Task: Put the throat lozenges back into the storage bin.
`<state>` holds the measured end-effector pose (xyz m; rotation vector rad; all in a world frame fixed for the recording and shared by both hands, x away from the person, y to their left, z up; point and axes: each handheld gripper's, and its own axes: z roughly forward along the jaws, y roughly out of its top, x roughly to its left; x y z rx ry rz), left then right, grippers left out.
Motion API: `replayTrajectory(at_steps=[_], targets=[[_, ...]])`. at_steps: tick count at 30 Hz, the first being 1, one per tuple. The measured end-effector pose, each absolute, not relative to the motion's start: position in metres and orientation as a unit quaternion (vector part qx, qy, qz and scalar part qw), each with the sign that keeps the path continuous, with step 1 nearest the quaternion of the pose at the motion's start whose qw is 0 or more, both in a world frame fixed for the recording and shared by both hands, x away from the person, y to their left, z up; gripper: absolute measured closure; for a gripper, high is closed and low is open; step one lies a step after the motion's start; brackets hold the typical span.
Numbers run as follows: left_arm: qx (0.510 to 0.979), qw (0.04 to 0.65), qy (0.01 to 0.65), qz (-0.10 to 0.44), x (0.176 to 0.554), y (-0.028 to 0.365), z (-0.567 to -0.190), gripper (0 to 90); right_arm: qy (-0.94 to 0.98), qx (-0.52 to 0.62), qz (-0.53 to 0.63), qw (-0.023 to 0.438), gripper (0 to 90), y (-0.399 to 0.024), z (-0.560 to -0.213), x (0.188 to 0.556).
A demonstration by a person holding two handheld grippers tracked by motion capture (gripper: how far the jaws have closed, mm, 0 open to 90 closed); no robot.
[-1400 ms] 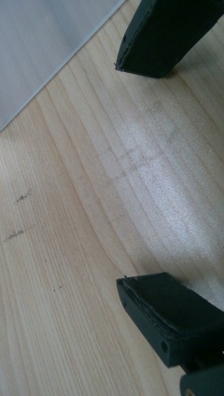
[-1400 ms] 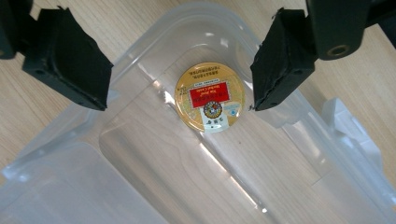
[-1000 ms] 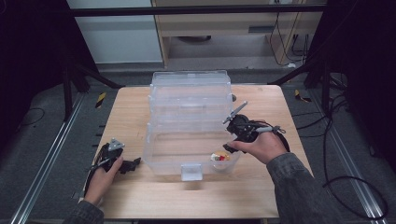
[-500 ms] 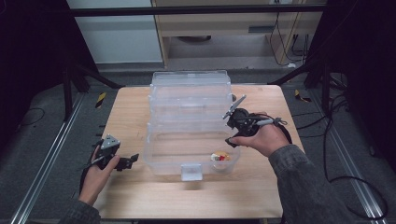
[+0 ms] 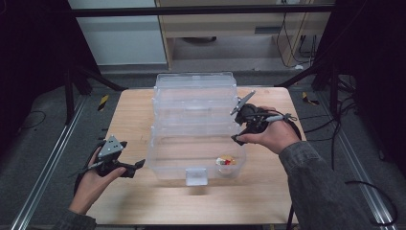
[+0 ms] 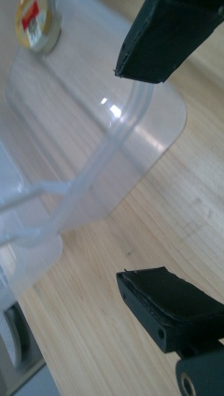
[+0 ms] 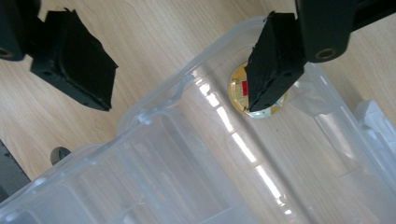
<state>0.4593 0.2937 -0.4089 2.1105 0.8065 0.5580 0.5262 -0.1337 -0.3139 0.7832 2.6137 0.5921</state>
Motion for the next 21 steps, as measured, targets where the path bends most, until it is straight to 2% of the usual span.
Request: replayTrajectory(at_steps=[4, 9, 17, 21], targets=[[0.847, 0.395, 0.289, 0.209, 0.452, 0.279, -0.4, 2.7, 0.921, 0.278, 0.205, 0.179, 31.9, -0.137, -0.31, 0.531], [0.859, 0.396, 0.253, 0.201, 0.449, 0.258, -0.393, 2.7, 0.916, 0.27, 0.211, 0.206, 37.0, -0.137, -0.295, 0.535], [0.881, 0.381, 0.212, 0.185, 0.457, 0.221, -0.392, 3.3, 0.918, 0.254, 0.208, 0.222, 36.6, -0.13, -0.275, 0.545], [0.88, 0.385, 0.211, 0.178, 0.457, 0.214, -0.395, 3.4, 0.919, 0.243, 0.21, 0.227, 31.5, -0.125, -0.27, 0.555]])
